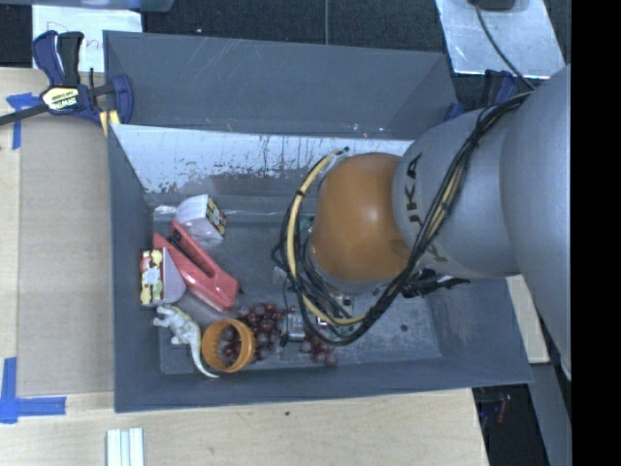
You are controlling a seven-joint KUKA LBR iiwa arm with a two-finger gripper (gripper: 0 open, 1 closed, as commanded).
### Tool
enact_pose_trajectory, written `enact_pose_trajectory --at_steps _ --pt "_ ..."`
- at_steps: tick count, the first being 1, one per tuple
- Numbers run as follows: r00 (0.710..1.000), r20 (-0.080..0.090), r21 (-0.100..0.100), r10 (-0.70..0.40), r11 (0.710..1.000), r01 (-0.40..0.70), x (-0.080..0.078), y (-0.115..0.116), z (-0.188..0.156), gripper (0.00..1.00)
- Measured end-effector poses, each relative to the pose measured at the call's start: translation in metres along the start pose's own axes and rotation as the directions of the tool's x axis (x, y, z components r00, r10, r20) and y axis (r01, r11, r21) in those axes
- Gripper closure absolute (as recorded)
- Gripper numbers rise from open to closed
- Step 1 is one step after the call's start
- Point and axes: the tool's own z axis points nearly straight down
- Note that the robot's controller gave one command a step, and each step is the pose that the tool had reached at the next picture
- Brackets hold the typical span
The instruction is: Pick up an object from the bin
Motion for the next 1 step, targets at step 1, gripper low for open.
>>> enact_pose_trajectory --at_steps 1 --pt "0.997 0.006 -0.001 0.077 0.997 -0.077 -0.0055 0.0118 0.0482 1.00"
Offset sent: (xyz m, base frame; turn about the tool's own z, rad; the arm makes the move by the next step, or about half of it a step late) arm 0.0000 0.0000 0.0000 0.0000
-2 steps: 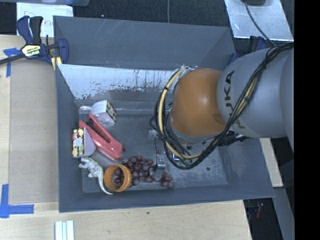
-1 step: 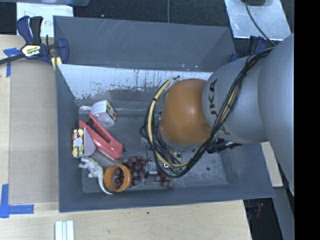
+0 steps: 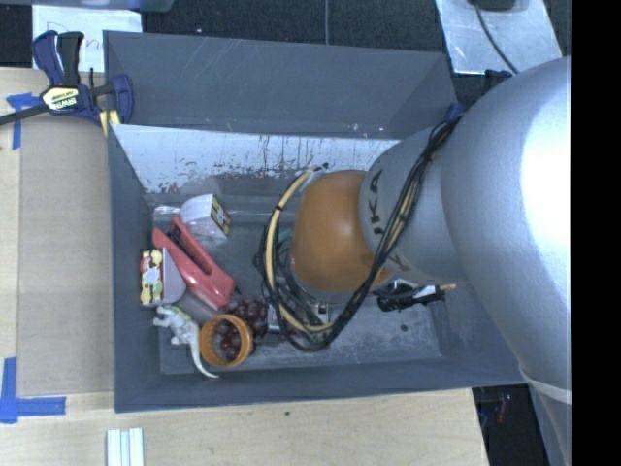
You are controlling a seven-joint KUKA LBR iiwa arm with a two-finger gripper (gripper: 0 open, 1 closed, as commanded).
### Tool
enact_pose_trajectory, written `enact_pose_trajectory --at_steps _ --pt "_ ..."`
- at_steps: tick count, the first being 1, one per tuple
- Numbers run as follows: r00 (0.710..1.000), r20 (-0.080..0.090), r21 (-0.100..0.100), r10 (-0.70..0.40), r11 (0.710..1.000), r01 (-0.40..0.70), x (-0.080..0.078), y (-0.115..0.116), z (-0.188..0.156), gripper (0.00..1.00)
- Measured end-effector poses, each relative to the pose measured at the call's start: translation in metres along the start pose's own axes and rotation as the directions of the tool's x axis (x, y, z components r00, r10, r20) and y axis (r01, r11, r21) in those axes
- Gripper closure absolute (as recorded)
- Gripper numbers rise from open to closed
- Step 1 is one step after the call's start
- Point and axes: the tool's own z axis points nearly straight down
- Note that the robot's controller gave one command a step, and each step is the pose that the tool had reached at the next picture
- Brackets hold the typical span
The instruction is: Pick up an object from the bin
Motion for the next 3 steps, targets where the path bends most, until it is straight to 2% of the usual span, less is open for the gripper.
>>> enact_pose_trajectory --at_steps 1,2,3 --pt "1.000 0.000 0.000 0.000 1.000 0.000 0.000 0.000 0.000 1.00" --pt "0.994 0.002 0.002 -0.109 0.994 0.109 0.001 0.006 0.000 1.00" --pt "0.997 -0.004 0.002 -0.071 0.997 0.071 -0.011 0.022 -0.067 1.00"
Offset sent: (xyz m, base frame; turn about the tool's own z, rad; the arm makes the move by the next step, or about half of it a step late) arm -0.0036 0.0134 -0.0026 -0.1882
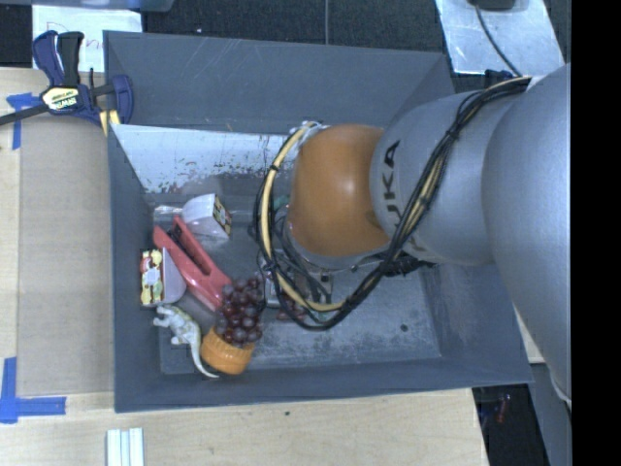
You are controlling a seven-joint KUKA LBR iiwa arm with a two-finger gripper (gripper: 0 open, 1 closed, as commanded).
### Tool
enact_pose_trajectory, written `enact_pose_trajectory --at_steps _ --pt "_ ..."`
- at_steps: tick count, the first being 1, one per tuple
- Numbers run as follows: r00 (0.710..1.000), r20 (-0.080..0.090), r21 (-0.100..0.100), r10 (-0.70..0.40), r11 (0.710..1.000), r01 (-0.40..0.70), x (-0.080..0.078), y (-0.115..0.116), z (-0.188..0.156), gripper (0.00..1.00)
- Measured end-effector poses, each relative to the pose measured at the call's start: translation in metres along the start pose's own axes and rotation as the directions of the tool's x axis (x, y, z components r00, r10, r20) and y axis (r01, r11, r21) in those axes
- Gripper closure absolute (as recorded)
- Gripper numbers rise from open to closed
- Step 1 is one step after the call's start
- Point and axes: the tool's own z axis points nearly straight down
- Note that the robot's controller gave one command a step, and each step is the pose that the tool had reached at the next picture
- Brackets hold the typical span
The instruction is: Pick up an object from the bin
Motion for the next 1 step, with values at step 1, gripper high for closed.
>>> enact_pose_trajectory --at_steps 1 --pt "1.000 0.002 0.000 0.017 1.000 -0.017 -0.0016 0.0104 -0.0319 1.00"
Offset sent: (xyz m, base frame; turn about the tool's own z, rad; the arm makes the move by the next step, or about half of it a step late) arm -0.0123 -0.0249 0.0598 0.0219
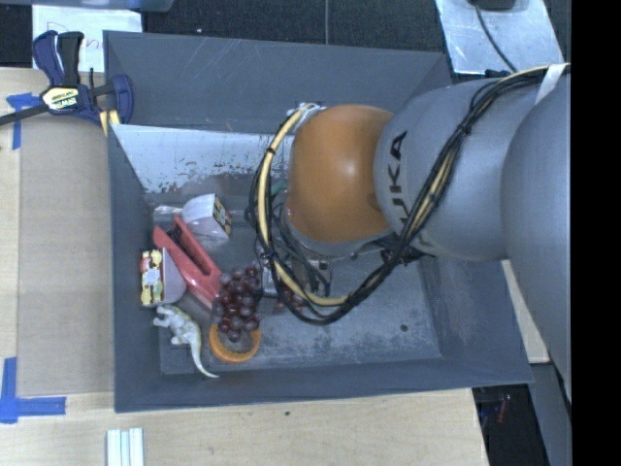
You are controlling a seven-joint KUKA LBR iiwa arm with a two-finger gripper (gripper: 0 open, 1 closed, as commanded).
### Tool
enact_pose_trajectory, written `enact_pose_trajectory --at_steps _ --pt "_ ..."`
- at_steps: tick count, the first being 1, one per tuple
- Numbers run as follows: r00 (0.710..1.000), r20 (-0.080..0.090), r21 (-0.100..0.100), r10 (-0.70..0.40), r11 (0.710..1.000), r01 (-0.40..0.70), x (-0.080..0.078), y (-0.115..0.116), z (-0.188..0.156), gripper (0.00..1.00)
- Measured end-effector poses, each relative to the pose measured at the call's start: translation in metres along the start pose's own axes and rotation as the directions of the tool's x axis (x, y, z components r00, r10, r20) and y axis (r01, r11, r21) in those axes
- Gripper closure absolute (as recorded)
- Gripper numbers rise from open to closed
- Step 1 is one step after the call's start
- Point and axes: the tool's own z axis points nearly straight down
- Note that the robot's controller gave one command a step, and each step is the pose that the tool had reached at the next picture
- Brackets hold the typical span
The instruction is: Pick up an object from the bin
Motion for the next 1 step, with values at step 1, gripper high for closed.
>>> enact_pose_trajectory --at_steps 1 --pt "0.997 0.000 0.000 -0.073 0.997 0.073 0.0057 -0.0222 -0.0199 1.00"
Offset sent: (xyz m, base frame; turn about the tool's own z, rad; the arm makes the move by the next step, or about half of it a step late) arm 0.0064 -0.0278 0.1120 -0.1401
